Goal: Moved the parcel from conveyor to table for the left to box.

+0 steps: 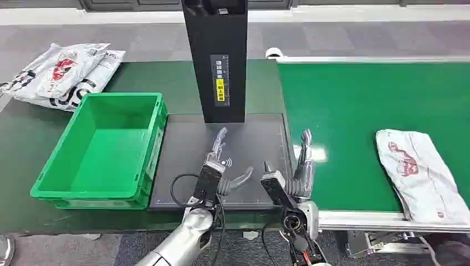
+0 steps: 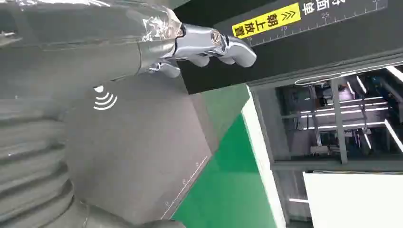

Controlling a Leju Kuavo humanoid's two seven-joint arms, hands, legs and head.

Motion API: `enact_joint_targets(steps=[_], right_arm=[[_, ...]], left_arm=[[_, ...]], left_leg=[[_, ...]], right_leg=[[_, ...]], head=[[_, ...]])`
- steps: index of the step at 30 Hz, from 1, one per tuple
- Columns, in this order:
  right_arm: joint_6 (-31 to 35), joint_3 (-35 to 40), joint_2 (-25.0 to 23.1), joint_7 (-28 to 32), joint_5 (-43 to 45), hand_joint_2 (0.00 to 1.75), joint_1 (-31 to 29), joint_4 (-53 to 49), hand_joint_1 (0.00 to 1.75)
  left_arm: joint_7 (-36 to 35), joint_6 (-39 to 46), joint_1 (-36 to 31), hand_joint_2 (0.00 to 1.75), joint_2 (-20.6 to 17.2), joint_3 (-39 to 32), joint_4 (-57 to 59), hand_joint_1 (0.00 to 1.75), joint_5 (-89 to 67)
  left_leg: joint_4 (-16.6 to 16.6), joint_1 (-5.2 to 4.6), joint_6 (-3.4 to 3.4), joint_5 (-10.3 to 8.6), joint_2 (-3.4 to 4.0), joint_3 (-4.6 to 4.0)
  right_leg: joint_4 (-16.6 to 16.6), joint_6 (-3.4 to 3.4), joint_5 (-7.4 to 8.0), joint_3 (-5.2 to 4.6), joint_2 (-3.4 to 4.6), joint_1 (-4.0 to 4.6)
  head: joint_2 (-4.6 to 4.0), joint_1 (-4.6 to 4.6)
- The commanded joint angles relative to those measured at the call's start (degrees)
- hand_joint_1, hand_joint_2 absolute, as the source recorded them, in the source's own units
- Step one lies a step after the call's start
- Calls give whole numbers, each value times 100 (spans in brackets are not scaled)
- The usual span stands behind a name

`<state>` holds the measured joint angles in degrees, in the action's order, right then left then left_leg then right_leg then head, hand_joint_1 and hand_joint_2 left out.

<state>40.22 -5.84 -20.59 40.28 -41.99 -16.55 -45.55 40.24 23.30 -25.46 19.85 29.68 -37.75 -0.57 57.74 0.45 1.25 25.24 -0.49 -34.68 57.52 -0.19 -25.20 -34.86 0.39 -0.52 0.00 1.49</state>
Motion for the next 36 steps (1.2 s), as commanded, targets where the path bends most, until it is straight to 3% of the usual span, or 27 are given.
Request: enact_joint_targets(steps=[1, 19, 25, 28, 32, 36], right_arm=[[-22, -180, 59, -28, 35, 175, 2, 119, 0], [-22, -209, 59, -28, 43, 175, 64, 21, 0], [-22, -131, 74, -28, 1139, 175, 23, -83, 0], [-22, -558, 59, -28, 834, 175, -22, -165, 0], [-22, -2013, 59, -28, -406, 175, -378, 23, 0], [-22, -4478, 59, -28, -2921, 175, -968, -38, 0]], left_arm=[[-24, -41, 1, 175, 15, -5, 223, 0, -2], [-24, -49, -9, 175, 15, 46, 249, 0, 45], [-24, 117, -319, 175, 15, 177, 849, 0, 586], [-24, 116, -462, 175, 15, 112, 1024, 0, 787], [-24, -21, -638, 175, 15, -311, 1193, 0, 762], [-24, -51, -769, 175, 15, -650, 1329, 0, 616]], left_leg=[[-13, 0, -4, 2, -1, 22], [-9, -1, -3, 2, -4, 15], [-14, 0, -4, 3, -1, 26], [-5, -1, -3, 0, -5, 9], [-8, -2, -6, -4, -14, 14], [-3, -5, -6, -5, -12, 4]], right_leg=[[-15, 1, -3, 25, -7, 1], [-10, 1, -3, 17, -8, 0], [-16, 1, -4, 28, -9, 2], [-5, 1, -3, 11, -11, 0], [-11, 3, -2, 20, -23, 0], [-4, 4, 0, 9, -19, -5]], head=[[0, -2], [0, 0], [0, 0], [0, 0], [-2, 0], [-2, 0]])
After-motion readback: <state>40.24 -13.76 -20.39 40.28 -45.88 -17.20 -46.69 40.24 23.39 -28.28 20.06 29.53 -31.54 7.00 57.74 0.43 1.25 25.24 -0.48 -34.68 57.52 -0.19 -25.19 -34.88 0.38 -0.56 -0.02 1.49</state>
